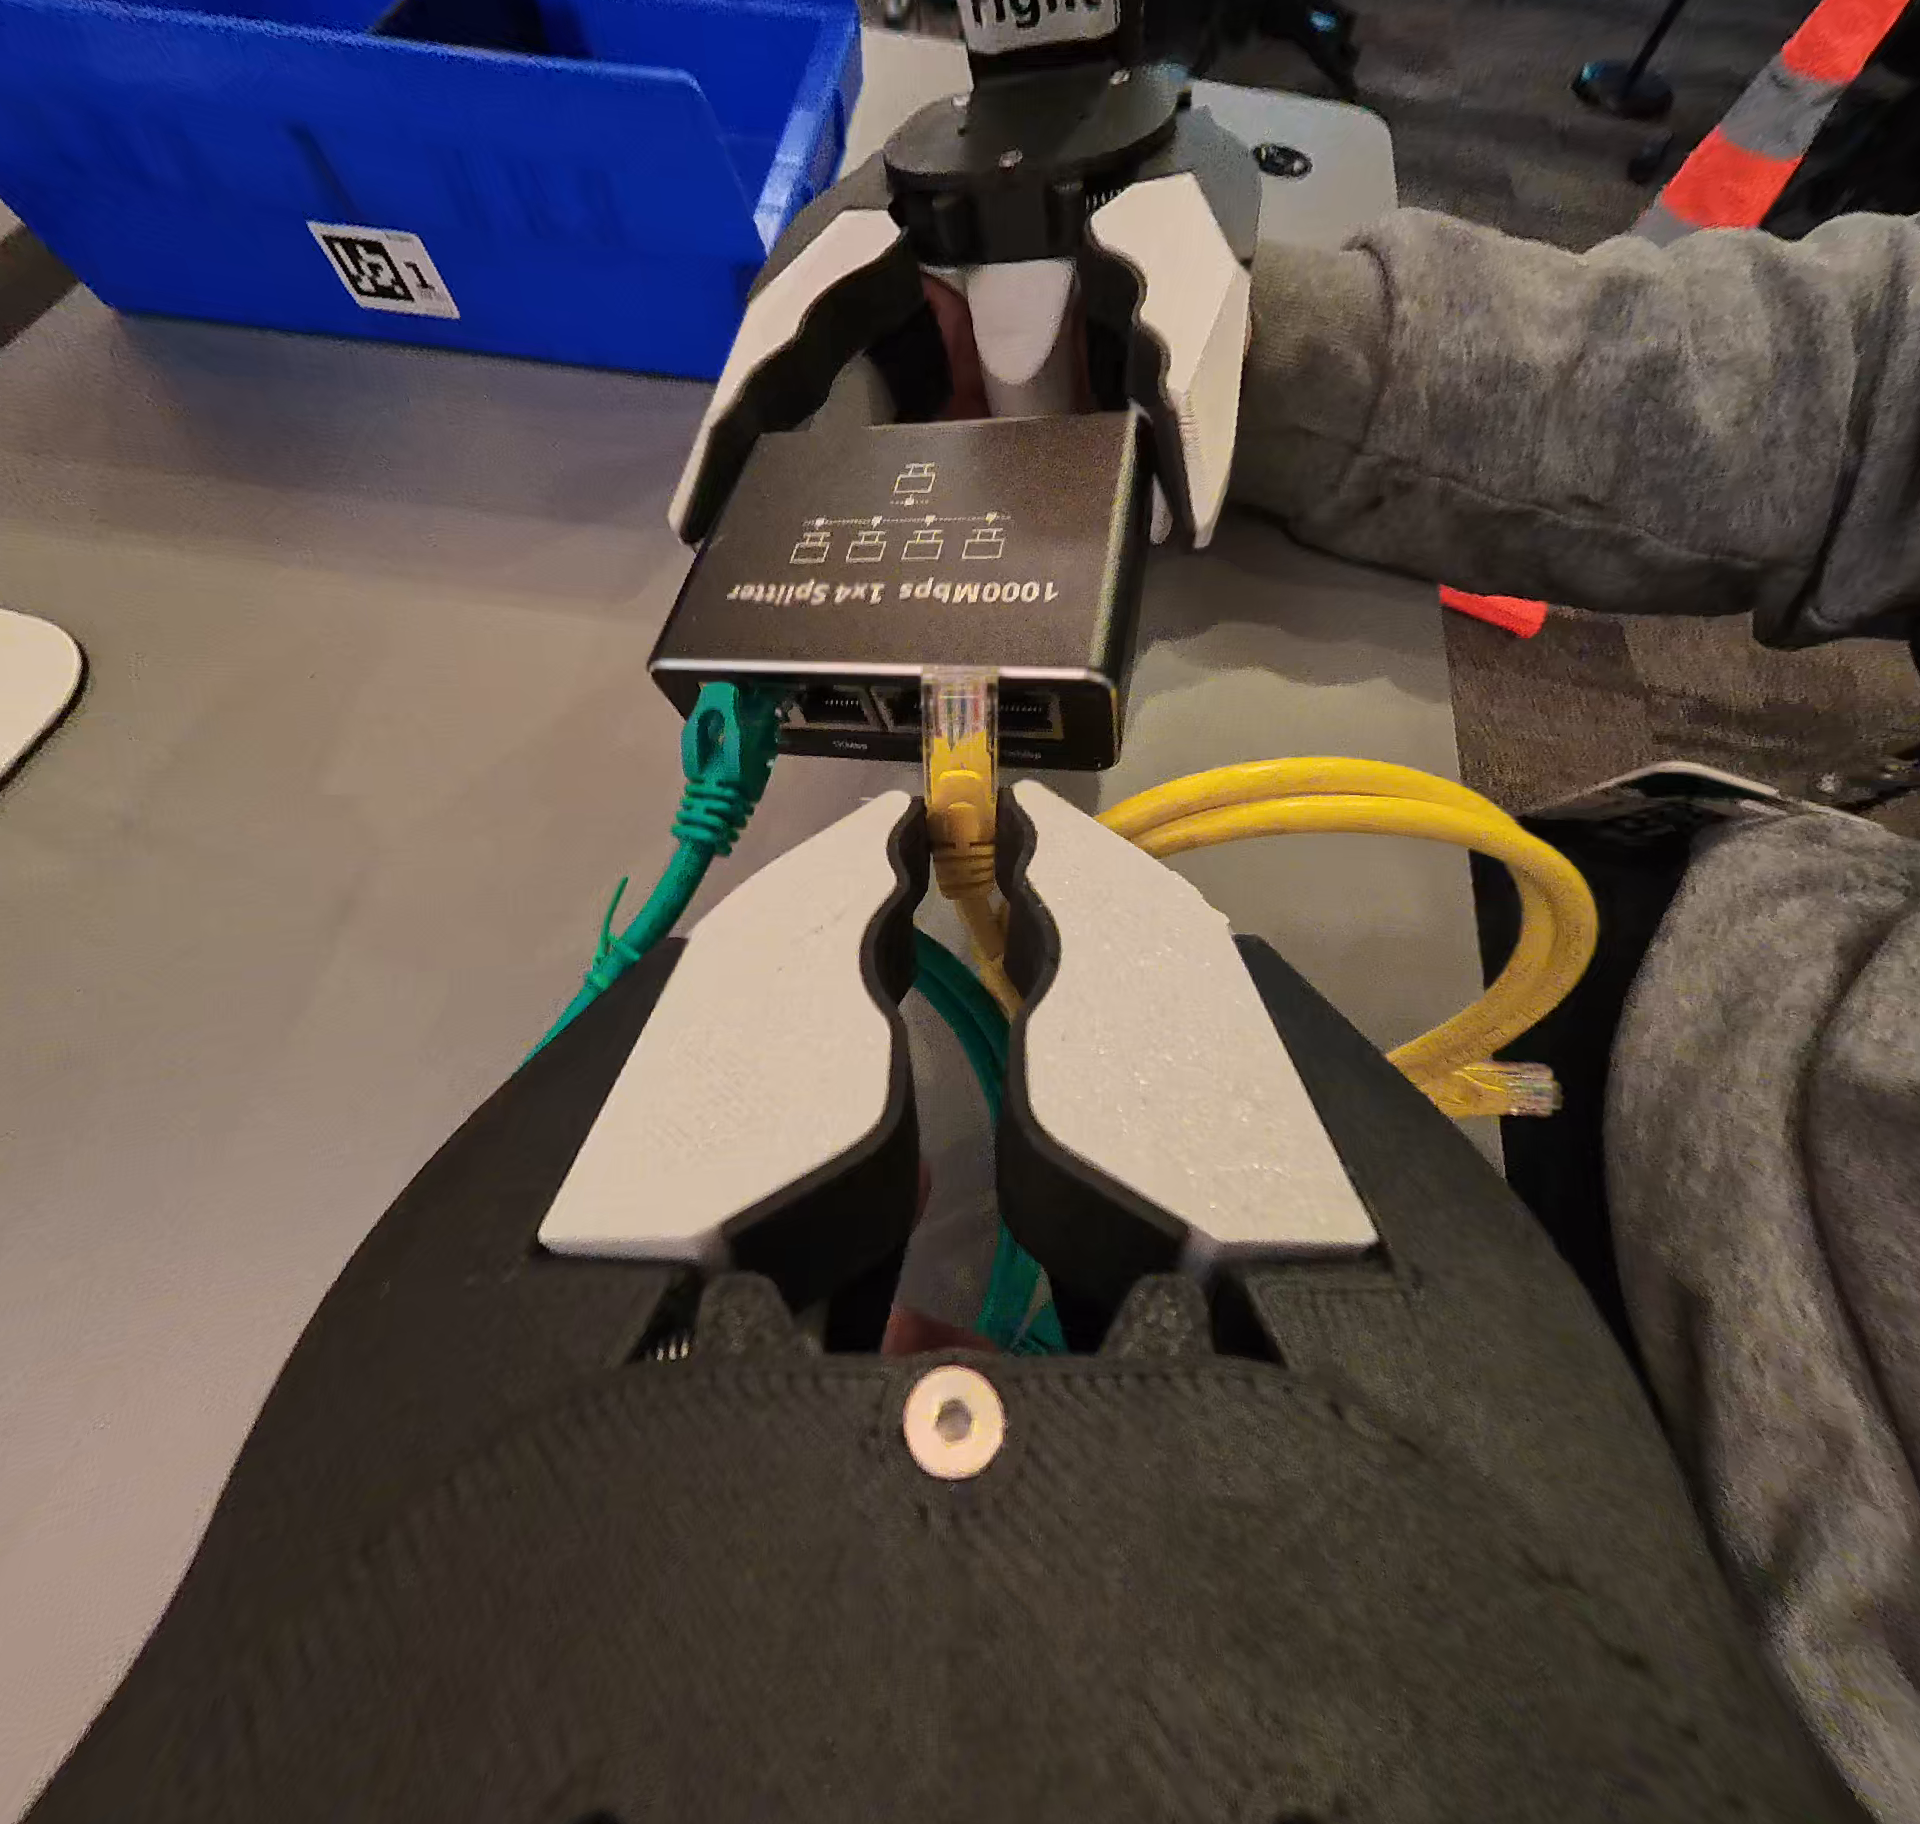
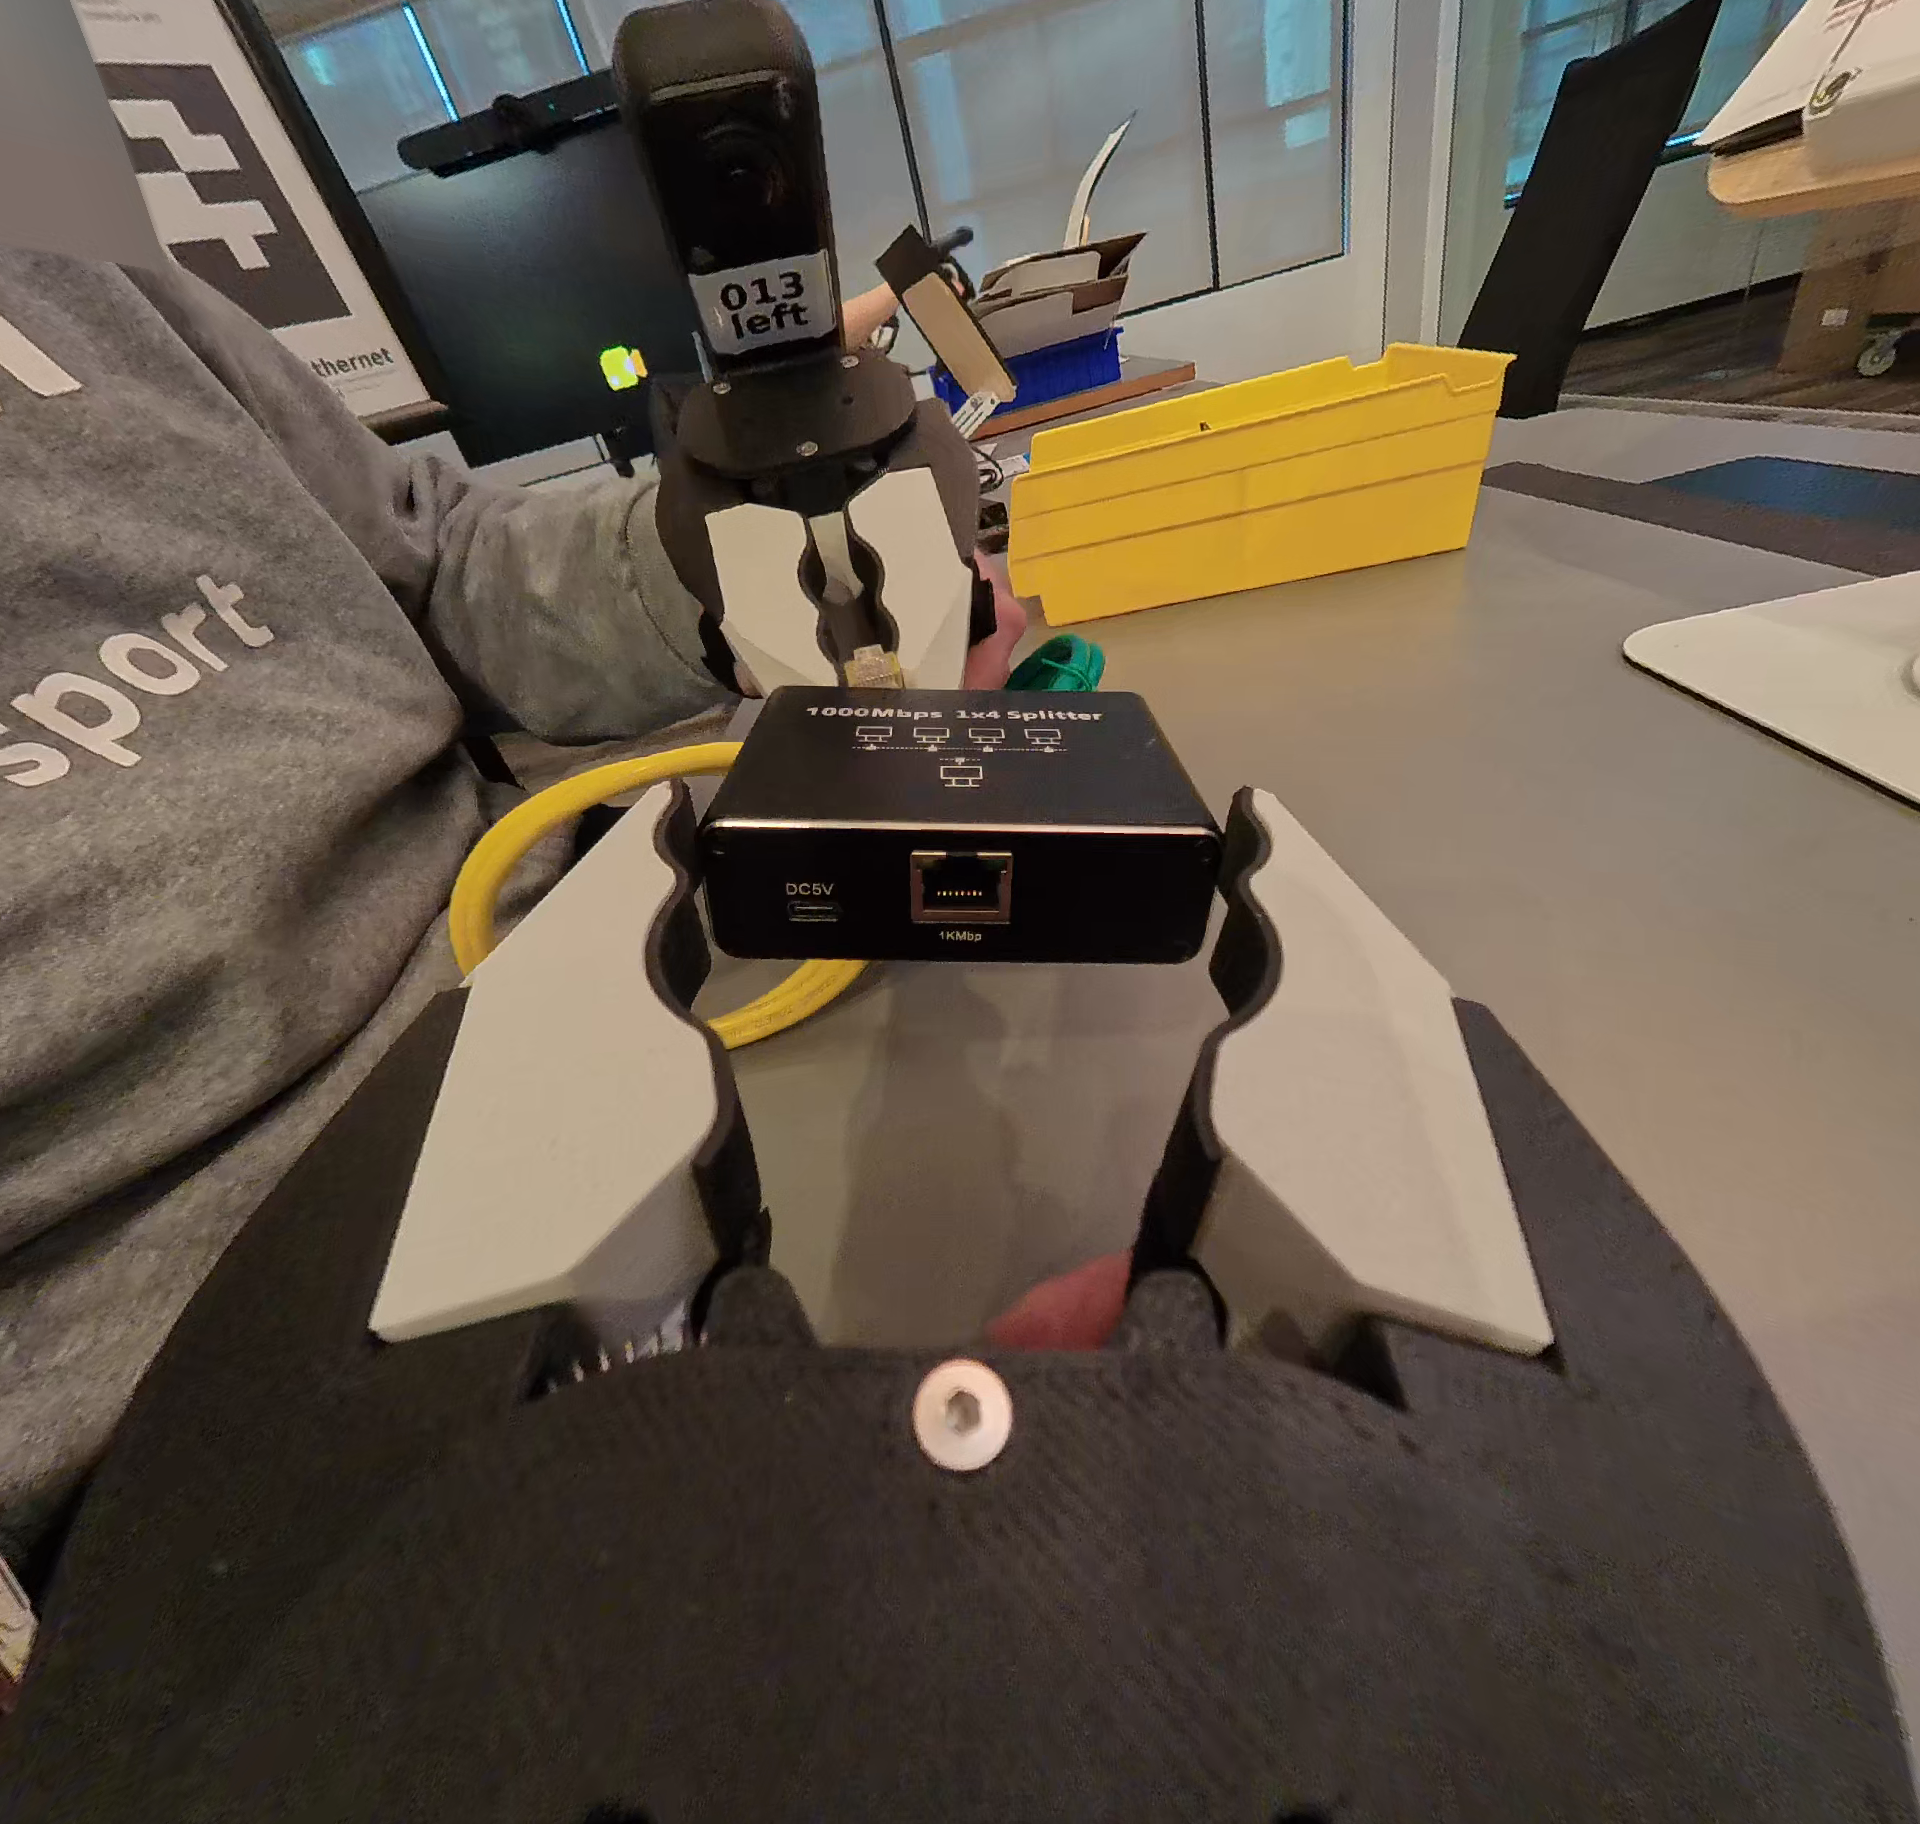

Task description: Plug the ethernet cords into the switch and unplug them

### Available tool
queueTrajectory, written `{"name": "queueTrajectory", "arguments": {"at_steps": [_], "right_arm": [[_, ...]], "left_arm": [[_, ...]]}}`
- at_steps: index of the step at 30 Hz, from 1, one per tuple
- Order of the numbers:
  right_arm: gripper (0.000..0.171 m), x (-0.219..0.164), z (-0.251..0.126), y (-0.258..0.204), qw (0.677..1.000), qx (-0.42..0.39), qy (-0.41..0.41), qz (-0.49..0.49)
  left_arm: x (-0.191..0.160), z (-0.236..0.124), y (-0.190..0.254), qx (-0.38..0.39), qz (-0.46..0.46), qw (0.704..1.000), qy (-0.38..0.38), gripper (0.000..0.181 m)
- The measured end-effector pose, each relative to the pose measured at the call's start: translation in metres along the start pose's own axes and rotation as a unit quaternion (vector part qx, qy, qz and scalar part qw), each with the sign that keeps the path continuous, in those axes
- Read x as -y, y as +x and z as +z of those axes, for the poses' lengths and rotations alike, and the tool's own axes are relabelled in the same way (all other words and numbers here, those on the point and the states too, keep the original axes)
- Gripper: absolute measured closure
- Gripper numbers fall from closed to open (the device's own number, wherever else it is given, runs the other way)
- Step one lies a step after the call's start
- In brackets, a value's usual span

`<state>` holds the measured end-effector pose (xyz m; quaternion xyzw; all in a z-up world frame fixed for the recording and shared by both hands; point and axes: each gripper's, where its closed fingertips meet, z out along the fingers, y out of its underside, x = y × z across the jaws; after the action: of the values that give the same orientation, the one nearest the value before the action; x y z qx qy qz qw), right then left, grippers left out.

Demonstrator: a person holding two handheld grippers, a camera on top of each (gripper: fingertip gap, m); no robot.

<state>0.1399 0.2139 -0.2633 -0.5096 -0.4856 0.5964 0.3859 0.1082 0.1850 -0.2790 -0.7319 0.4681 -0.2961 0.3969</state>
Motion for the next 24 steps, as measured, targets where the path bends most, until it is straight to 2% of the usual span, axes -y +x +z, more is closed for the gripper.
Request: {"name": "queueTrajectory", "arguments": {"at_steps": [1,7,10,15,19,24], "right_arm": [[0.073,-0.001,0.001,0.0,1.0,0.0,-0.002,0.0],[0.073,-0.001,0.001,0.0,1.0,-0.001,-0.002,0.0],[0.073,-0.004,0.002,0.0,1.0,-0.002,-0.012,-0.002],[0.074,-0.018,0.002,0.004,0.998,-0.019,-0.063,-0.011],[0.073,-0.037,0.001,0.007,0.99,-0.03,-0.134,-0.02],[0.074,-0.065,-0.005,0.012,0.972,-0.047,-0.226,-0.039]], "left_arm": [[0.003,0.0,0.001,0.003,0.002,1.0,0.023,0.169],[0.007,0.004,-0.003,0.022,-0.031,0.994,0.104,0.168],[0.005,0.005,-0.005,0.034,-0.047,0.992,0.116,0.168],[-0.005,0.004,-0.006,0.043,-0.04,0.995,0.077,0.169],[-0.011,-0.001,-0.009,0.049,-0.02,0.998,0.031,0.169],[-0.011,-0.006,-0.014,0.053,-0.003,0.999,0.012,0.169]]}}
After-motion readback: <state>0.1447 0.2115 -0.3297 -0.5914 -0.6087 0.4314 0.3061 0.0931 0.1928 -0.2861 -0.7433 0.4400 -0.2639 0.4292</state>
